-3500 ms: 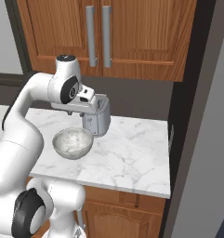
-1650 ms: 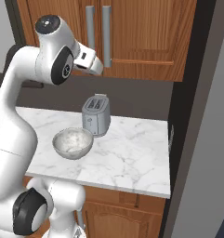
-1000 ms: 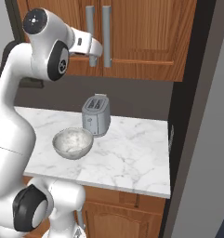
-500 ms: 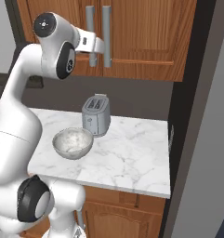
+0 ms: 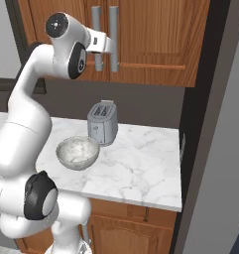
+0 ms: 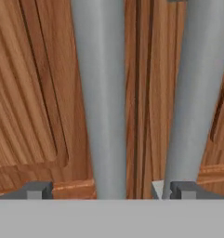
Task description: Open the cabinet and setup a tea strainer by placing it in the bowl upright.
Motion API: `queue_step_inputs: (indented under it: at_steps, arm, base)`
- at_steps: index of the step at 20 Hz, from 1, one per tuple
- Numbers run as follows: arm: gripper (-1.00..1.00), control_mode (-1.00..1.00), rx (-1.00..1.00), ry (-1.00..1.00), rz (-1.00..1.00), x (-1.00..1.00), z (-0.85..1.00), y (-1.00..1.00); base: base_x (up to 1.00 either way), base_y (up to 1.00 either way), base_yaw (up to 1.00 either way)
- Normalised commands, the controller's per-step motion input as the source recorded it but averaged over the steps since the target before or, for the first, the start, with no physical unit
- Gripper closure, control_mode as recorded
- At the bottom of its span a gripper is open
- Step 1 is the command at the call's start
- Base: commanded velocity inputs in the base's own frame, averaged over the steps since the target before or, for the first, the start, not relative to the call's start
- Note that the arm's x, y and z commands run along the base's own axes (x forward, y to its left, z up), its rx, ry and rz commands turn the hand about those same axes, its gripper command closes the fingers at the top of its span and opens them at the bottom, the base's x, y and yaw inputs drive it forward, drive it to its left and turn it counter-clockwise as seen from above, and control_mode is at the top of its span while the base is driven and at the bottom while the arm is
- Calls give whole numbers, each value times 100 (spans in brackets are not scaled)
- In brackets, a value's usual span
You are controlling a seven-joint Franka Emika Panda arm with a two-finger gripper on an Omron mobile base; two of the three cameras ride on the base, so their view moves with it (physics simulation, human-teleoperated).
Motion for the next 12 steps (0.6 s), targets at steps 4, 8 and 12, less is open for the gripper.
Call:
queue_step_inputs:
  at_steps: [4, 8, 12]
  arm:
    - [-100, -100, -1, 0, 0, 36, 0, 0]
    - [-100, -100, 0, 0, 0, 30, -1, 0]
    - [-100, -100, 0, -1, 0, 18, -7, 0]
  base:
    - [0, 0, 0]
    - [0, 0, 0]
    - [0, 0, 0]
